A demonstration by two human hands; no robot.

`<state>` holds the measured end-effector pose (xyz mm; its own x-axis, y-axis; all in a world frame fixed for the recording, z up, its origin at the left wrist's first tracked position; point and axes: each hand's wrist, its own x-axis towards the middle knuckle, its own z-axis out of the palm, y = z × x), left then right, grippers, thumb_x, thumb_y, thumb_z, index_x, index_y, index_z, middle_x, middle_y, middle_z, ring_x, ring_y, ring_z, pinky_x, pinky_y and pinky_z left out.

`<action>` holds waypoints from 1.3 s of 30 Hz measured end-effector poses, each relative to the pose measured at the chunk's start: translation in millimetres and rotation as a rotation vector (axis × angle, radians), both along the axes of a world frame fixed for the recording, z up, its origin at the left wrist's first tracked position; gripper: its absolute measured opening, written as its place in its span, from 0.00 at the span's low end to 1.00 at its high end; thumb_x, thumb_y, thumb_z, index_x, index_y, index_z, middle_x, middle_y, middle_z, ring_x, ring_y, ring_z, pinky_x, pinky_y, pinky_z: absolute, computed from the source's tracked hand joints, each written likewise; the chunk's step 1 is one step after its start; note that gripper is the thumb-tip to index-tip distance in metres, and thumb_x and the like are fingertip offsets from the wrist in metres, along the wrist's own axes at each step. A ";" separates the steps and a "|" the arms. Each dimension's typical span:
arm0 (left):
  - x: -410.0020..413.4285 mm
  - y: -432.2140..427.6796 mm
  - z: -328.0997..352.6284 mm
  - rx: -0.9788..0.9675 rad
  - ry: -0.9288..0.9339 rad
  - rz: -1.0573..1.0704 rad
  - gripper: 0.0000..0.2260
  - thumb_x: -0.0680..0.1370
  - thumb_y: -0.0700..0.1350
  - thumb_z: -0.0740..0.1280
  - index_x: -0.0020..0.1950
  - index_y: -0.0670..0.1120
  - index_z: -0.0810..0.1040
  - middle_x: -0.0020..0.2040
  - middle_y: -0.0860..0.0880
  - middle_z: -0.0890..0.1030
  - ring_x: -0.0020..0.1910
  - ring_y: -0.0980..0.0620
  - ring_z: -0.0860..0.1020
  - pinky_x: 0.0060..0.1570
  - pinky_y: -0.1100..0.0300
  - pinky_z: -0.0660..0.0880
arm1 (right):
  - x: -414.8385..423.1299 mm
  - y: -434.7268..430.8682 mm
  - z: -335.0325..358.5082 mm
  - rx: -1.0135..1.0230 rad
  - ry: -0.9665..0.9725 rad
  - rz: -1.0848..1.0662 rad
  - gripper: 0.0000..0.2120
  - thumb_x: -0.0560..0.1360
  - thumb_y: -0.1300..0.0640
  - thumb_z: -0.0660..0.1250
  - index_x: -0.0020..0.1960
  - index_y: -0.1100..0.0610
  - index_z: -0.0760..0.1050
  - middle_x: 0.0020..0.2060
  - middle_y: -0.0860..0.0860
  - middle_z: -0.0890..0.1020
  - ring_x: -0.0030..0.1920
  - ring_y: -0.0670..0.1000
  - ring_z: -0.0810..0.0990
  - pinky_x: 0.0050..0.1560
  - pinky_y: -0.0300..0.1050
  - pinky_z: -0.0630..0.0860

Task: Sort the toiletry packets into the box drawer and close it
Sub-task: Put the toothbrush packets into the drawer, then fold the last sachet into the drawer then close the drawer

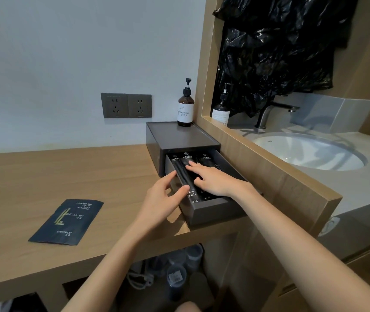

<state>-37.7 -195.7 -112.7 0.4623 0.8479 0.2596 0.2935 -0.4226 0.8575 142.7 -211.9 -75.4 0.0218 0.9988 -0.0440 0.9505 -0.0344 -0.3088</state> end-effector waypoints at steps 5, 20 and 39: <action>-19.0 -0.2 6.4 0.054 0.046 0.007 0.25 0.78 0.54 0.64 0.75 0.52 0.66 0.72 0.53 0.70 0.69 0.54 0.70 0.61 0.61 0.67 | -5.9 -11.1 12.8 0.124 0.090 -0.024 0.24 0.80 0.61 0.58 0.75 0.50 0.62 0.76 0.47 0.61 0.76 0.50 0.58 0.74 0.47 0.56; -180.4 -3.3 -17.2 0.301 0.533 0.379 0.26 0.76 0.58 0.65 0.72 0.48 0.71 0.71 0.49 0.72 0.69 0.48 0.70 0.66 0.51 0.68 | -143.4 -46.2 1.2 0.302 0.256 0.263 0.19 0.80 0.57 0.61 0.70 0.50 0.70 0.70 0.44 0.71 0.70 0.41 0.66 0.70 0.35 0.58; -212.6 0.0 -36.2 0.113 0.371 0.355 0.43 0.61 0.70 0.65 0.72 0.50 0.70 0.65 0.51 0.77 0.63 0.52 0.75 0.60 0.50 0.74 | -209.1 33.9 -40.8 0.109 0.681 0.028 0.24 0.74 0.60 0.70 0.68 0.52 0.69 0.56 0.52 0.78 0.54 0.49 0.77 0.48 0.41 0.77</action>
<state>-250.3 -195.7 -148.9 0.2302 0.9451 0.2321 0.7108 -0.3262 0.6232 -66.4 -177.9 -116.2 -0.0008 0.9981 0.0616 0.5434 0.0522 -0.8378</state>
